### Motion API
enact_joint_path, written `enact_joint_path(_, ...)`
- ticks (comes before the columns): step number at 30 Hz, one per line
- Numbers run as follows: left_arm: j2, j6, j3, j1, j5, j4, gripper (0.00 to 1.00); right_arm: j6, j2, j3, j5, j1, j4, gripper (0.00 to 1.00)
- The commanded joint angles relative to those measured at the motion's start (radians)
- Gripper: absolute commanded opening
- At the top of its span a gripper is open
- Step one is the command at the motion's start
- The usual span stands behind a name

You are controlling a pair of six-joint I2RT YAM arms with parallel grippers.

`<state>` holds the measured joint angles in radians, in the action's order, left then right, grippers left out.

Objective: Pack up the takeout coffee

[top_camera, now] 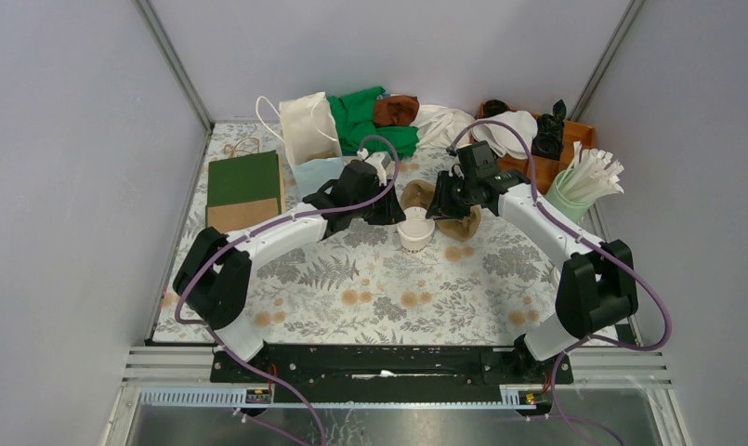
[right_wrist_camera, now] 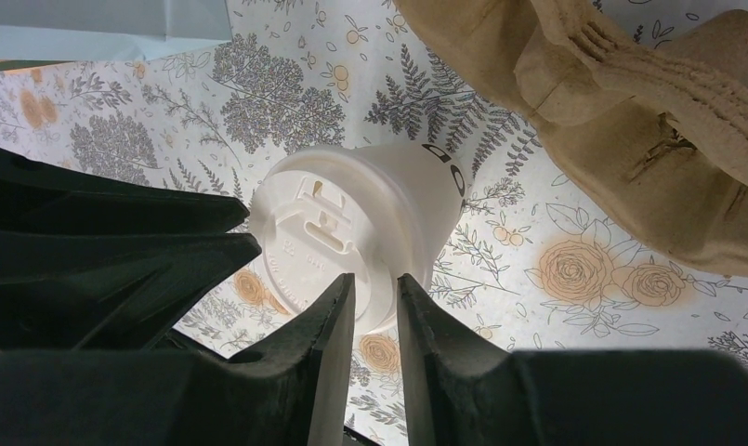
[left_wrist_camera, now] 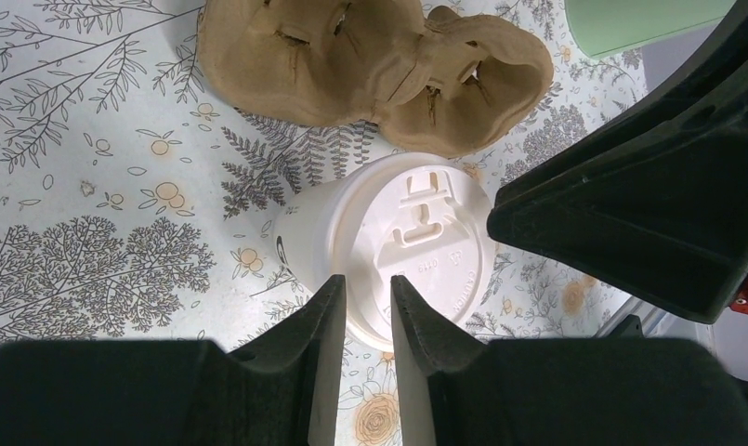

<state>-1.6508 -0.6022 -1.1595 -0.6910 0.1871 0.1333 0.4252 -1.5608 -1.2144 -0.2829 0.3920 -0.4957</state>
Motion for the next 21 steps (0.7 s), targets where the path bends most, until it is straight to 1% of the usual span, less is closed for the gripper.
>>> enact_joint_path(1, -0.007, 0.012, -0.045, -0.005, -0.006, -0.017, 0.28, 0.013, -0.014, -0.024, -0.030, 0.009, 0.000, 0.30)
enact_joint_path(8, -0.019, 0.012, -0.046, -0.005, -0.002, -0.018, 0.26, 0.014, -0.027, -0.007, -0.029, 0.013, 0.012, 0.29)
enact_joint_path(14, -0.026, 0.013, -0.046, -0.005, 0.001, -0.017, 0.21, 0.011, -0.027, 0.001, -0.028, 0.013, 0.013, 0.28)
enact_joint_path(21, -0.033, 0.010, -0.033, -0.005, -0.002, -0.008, 0.19, 0.009, -0.024, 0.022, -0.023, 0.013, 0.012, 0.28)
